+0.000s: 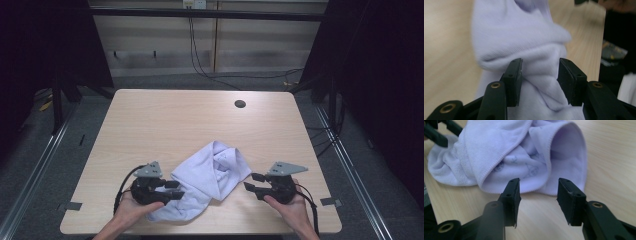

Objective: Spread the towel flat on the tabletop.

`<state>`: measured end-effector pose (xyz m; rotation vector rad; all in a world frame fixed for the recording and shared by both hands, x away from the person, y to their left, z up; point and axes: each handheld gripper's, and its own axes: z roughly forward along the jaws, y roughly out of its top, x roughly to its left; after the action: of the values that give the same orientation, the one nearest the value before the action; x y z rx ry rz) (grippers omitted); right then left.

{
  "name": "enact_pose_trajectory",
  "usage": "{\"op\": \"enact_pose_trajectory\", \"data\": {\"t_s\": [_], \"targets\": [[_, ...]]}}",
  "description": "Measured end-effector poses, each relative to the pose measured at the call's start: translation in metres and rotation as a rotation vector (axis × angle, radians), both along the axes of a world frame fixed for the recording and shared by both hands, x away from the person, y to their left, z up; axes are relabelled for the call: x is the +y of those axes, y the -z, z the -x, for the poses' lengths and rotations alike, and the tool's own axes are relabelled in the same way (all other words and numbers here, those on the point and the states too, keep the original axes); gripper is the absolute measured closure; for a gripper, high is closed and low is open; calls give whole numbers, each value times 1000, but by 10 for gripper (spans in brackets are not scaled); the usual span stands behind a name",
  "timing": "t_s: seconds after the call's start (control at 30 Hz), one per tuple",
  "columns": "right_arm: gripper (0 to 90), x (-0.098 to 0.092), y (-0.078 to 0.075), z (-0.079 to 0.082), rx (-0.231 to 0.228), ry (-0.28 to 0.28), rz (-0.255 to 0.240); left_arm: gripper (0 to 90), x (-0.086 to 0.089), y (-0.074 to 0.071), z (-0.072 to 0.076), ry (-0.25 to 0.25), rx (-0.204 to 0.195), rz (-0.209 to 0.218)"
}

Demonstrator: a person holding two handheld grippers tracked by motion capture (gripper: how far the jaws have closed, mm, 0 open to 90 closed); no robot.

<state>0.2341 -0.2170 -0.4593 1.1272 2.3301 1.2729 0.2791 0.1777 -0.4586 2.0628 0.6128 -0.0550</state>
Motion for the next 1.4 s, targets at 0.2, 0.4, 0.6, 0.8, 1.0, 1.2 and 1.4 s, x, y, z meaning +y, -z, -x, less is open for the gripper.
{"op": "enact_pose_trajectory", "data": {"t_s": [0.2,0.4,0.6,0.8,1.0,1.2,1.4], "targets": [[528,17,-4,-41,4,-6,-5,545,-1,-6,-43,-95,-23,55],[430,28,15,-73,60,-14,-47,458,-30,15,-72,-52,42,10],[608,47,34,-73,113,-72,-1,809,-41,24,-65,24,96,-1],[882,46,26,-68,79,-13,-14,846,-30,16,-61,9,74,29],[886,4,-4,-73,51,84,-147,848,11,-20,-61,-99,-8,219],[886,-18,-42,-77,-16,109,-228,851,34,-48,-64,-189,-67,317],[886,-19,-98,-90,-89,111,-238,852,33,-83,-75,-237,-148,355]]}}
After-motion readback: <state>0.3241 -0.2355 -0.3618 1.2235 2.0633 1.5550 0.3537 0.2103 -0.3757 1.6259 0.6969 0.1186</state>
